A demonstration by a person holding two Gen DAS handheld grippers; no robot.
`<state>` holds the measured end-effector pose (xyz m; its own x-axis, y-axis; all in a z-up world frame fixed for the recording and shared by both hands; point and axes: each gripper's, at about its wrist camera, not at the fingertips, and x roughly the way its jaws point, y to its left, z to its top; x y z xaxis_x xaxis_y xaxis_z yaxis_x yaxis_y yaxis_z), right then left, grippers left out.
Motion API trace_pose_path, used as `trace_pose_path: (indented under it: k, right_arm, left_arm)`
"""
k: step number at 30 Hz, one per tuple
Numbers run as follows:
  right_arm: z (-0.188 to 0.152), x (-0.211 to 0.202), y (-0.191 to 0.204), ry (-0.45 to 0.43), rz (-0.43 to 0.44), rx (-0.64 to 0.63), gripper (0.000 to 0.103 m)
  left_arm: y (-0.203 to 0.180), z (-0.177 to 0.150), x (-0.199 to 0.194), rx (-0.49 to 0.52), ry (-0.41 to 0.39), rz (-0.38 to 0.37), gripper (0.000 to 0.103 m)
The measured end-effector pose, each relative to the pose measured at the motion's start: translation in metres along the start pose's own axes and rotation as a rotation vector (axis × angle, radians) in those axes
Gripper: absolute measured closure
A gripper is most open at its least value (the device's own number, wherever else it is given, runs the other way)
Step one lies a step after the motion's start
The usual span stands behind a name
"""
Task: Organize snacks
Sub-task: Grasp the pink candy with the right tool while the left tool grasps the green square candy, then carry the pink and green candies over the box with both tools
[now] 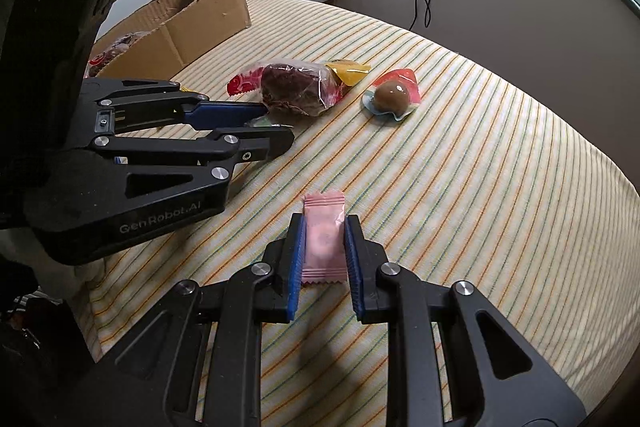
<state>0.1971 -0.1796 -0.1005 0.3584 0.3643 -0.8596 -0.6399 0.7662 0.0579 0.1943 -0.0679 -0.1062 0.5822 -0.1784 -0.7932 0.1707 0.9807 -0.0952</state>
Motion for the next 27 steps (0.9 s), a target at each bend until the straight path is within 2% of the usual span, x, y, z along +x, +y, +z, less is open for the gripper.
trace_pose_path:
  k: [12,27]
  right_arm:
    - [-0.001,-0.006,0.004,-0.007,-0.018,0.014,0.083]
    - [0.012,-0.040,0.025,-0.075,-0.025,0.002,0.083]
  left_arm:
    - [0.006,-0.009,-0.021,-0.001,-0.023,-0.019,0.081]
    - [0.025,-0.020,-0.084,-0.018,-0.144,0.004,0.081]
